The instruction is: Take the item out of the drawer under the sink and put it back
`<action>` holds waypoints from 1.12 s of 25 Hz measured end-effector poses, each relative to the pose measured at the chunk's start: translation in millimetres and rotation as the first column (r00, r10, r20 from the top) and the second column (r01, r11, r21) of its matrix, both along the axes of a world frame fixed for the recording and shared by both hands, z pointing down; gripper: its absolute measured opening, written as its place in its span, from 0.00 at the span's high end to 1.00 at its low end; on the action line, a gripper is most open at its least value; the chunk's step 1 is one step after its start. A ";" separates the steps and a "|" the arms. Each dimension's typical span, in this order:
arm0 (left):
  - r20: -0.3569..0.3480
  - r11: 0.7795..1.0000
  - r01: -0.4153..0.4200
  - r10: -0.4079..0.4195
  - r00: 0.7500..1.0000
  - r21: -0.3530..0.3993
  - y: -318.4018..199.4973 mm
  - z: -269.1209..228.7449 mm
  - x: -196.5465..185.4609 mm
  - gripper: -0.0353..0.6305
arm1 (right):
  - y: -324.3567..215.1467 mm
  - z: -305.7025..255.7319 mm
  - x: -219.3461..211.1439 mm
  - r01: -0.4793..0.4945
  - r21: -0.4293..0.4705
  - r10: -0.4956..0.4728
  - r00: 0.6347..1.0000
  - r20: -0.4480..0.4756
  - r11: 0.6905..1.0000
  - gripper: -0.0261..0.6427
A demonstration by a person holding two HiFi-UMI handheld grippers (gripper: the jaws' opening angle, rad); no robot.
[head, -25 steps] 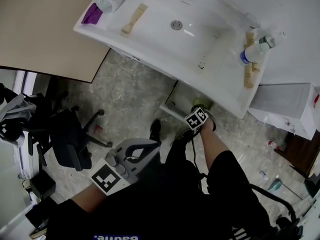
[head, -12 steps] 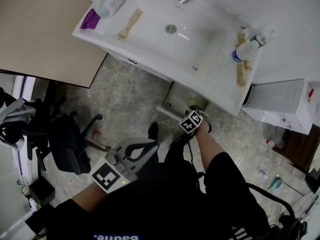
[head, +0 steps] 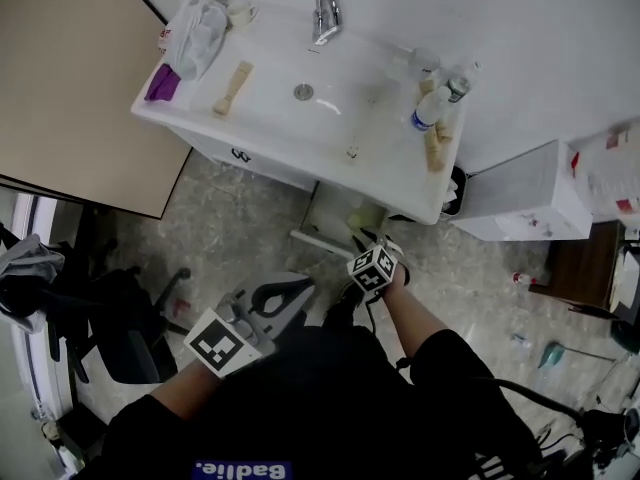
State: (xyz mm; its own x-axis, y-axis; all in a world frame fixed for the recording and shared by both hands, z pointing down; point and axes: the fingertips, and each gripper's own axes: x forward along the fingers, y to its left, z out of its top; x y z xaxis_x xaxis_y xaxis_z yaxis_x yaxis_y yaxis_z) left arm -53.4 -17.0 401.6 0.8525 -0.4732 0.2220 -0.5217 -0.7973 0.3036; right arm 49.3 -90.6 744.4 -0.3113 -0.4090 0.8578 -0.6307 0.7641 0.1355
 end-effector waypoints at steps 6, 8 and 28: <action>-0.022 0.997 -0.048 0.049 0.999 0.054 6.5 -17.3 15.2 0.94 | 16.4 -90.6 11.6 -0.089 0.061 0.078 0.983 0.167 0.994 0.81; -0.027 0.995 -0.069 0.071 0.997 0.068 9.0 -23.6 20.3 0.94 | 23.8 -117.1 14.3 -0.116 0.075 0.096 0.969 0.229 0.990 0.81; -0.073 0.959 -0.271 0.276 0.958 0.081 20.4 -33.2 71.8 0.94 | 88.3 -339.1 14.3 -0.278 0.201 0.050 0.690 0.722 0.939 0.96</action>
